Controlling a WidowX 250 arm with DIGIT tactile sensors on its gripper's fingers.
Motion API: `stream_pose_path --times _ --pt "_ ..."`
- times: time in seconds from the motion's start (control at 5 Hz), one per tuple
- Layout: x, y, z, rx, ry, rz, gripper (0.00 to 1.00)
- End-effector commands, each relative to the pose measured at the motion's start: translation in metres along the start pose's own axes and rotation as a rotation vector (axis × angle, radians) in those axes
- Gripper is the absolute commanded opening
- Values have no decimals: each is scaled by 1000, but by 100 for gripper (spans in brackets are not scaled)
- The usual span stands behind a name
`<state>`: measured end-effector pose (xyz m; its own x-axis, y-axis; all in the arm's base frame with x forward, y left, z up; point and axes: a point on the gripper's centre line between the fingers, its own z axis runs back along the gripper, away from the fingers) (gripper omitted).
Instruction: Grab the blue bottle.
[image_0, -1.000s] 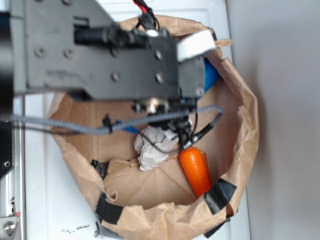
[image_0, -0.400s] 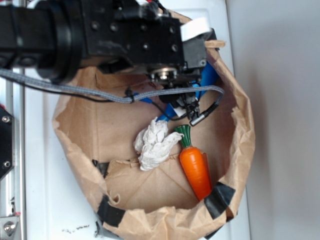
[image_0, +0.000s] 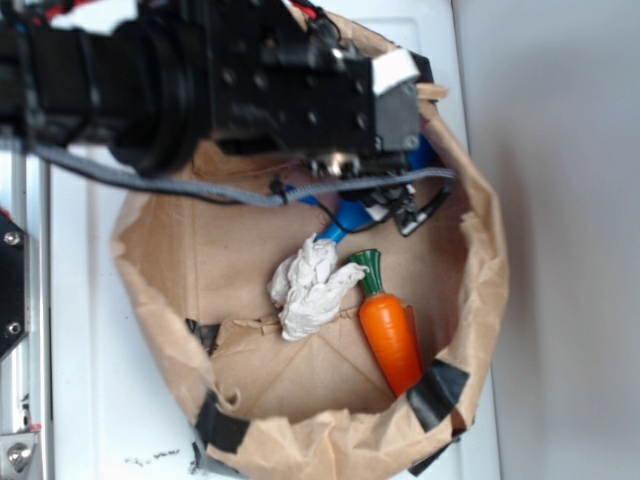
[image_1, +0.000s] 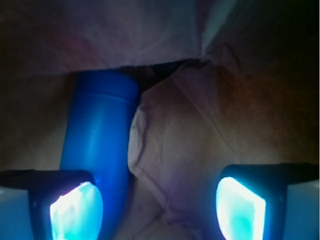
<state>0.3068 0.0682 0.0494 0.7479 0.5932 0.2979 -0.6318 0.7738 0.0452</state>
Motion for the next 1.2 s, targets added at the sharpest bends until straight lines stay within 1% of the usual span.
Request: stream_pose_path --times 0.0,0.2,0.4,0.6,0.8,1.0 --pt "-9 -10 -28 69 -20 45 0" --pt "-10 -14 -25 72 -18 45 0" --pt "-6 -13 3 21 31 34 0" --pt "2 -5 49 -56 131 34 0" --pt "4 4 92 -125 202 -6 0" --pt "-1 9 114 -163 228 -63 0"
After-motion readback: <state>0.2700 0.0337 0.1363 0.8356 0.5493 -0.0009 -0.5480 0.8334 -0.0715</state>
